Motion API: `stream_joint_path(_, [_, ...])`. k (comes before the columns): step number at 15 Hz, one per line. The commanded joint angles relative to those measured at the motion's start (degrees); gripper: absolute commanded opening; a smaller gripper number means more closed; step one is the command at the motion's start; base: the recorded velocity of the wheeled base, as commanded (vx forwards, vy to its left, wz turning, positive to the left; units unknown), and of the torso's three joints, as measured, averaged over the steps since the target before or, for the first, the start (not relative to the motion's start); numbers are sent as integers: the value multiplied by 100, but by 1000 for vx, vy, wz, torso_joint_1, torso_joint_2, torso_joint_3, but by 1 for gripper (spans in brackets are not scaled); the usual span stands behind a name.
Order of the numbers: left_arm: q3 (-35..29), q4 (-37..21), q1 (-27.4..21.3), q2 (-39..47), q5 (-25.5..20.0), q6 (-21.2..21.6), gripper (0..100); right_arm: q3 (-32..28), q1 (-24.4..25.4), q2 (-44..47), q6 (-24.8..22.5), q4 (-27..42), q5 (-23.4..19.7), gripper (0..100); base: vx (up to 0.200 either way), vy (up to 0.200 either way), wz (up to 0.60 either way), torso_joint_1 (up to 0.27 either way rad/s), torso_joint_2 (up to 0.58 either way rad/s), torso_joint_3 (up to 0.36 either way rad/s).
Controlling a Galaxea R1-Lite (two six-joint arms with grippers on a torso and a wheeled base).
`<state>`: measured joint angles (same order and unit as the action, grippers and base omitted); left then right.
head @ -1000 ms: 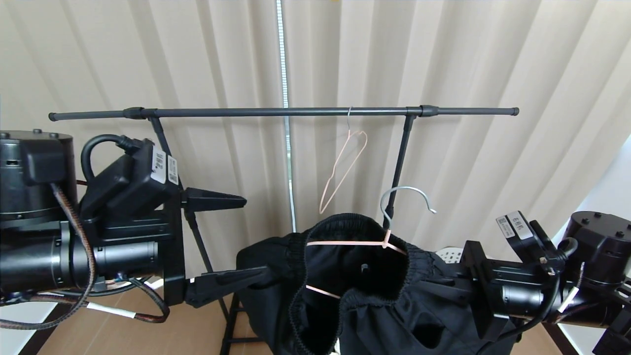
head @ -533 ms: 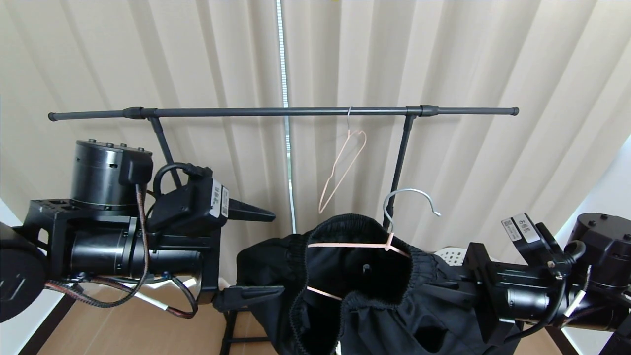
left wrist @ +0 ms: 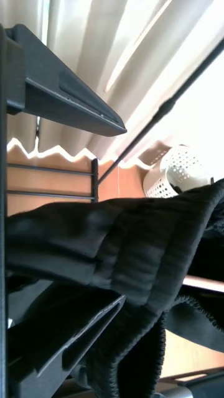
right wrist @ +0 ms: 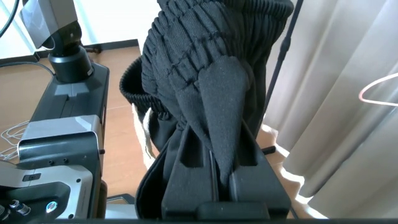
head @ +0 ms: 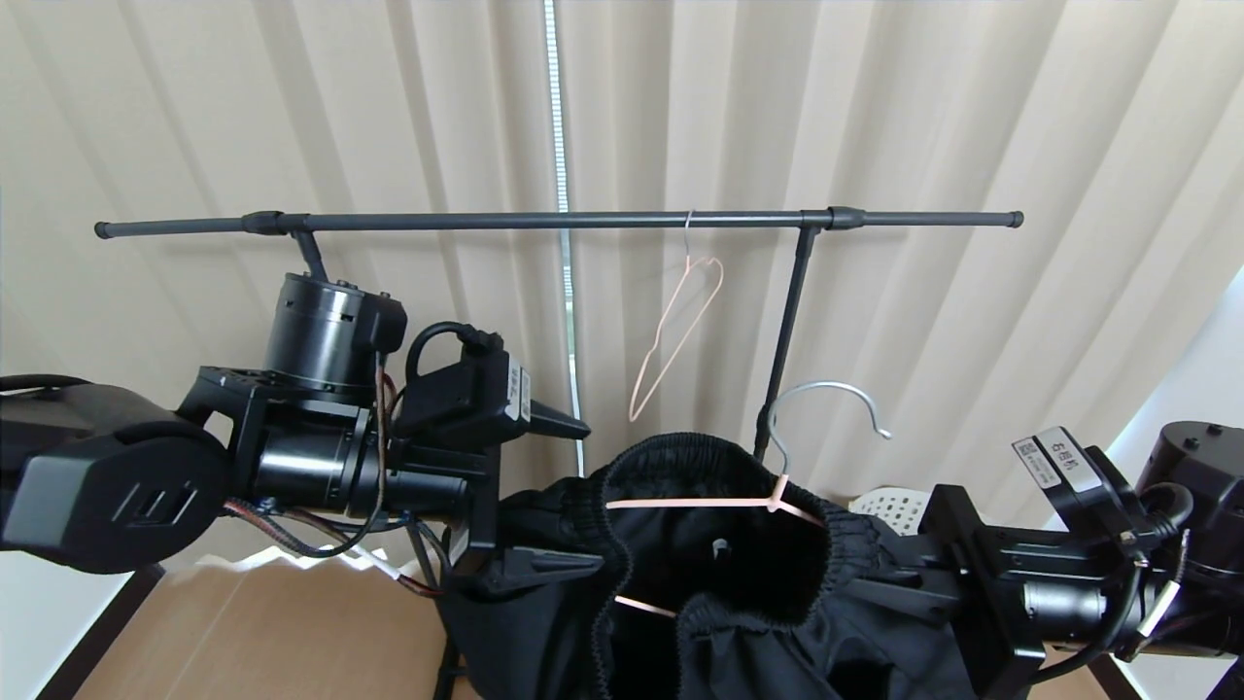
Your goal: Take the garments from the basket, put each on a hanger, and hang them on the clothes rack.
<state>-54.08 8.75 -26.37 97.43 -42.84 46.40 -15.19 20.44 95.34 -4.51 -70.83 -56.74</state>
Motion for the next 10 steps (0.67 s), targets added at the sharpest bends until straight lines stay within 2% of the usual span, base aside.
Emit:
stream_joint_path(1, [-50,4,-114,189,-5,-8,100,-2,12,-7,3,-1,-4,0,0,0,0,0,0,0])
stream_joint_path(9, [-24,-14,-272,303,-5,-96,100,7,74,-16,3,-1,-92,0,0,0,0,0,0,0])
stream_joint_path(10, [-15,-14,-281,286,-5,-96,0,7,74,-16,3,-1,-92,0,0,0,0,0,0,0])
